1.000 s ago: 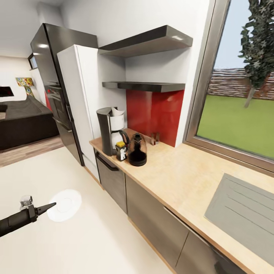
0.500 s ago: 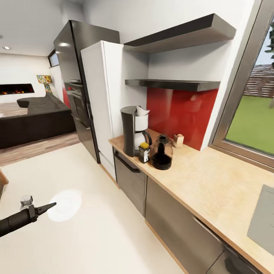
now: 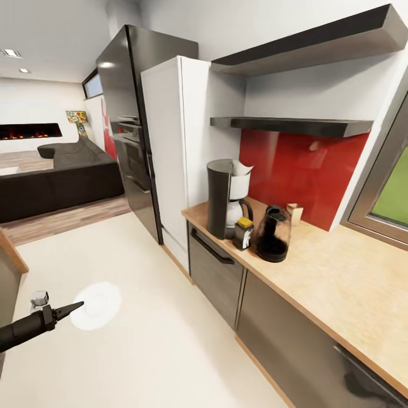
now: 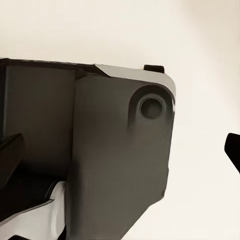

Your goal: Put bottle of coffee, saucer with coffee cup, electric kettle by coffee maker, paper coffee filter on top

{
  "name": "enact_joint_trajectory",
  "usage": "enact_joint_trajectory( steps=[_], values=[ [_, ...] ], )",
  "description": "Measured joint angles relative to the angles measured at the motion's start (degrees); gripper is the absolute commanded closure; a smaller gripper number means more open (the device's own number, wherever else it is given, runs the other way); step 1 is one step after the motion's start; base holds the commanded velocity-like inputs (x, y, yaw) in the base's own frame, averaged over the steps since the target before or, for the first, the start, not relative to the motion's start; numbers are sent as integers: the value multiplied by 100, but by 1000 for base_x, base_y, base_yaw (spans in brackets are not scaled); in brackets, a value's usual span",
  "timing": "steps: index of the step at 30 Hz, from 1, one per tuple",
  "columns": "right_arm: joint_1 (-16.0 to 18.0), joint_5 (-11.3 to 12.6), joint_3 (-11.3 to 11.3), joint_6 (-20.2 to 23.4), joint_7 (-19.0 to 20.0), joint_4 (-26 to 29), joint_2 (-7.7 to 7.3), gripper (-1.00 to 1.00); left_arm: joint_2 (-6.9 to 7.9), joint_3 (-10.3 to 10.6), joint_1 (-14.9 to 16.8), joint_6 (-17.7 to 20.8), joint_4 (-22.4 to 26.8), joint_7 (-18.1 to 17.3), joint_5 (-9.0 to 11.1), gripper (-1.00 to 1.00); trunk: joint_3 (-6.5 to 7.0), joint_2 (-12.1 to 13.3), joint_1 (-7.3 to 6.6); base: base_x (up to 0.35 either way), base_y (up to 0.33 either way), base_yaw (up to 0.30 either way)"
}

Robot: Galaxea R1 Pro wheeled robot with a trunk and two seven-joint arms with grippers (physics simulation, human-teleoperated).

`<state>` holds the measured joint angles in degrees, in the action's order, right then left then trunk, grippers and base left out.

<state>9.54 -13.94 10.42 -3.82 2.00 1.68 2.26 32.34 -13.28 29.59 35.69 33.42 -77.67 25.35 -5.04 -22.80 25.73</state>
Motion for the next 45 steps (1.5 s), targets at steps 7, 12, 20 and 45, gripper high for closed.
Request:
enact_joint_trajectory(
  steps=[7, 12, 20, 45],
  values=[
    [0, 17, 1, -11, -12, 6, 0, -100, -1, 0, -2, 0, 0, 4, 0, 100, 0, 0, 0, 195, 304, 0],
    [0, 25, 7, 1, -18, 9, 1, -100, -1, 0, -1, 0, 0, 4, 0, 100, 0, 0, 0, 195, 304, 0],
    [0, 25, 16, 2, -10, 9, -6, -100, -1, 0, -1, 0, 0, 8, -1, 100, 0, 0, 0, 197, 302, 0],
    [-2, 25, 16, 2, -9, 11, -33, -100, -4, 4, 1, -18, -149, 88, 2, 100, 0, 1, 2, 243, 140, -246]
  ],
)
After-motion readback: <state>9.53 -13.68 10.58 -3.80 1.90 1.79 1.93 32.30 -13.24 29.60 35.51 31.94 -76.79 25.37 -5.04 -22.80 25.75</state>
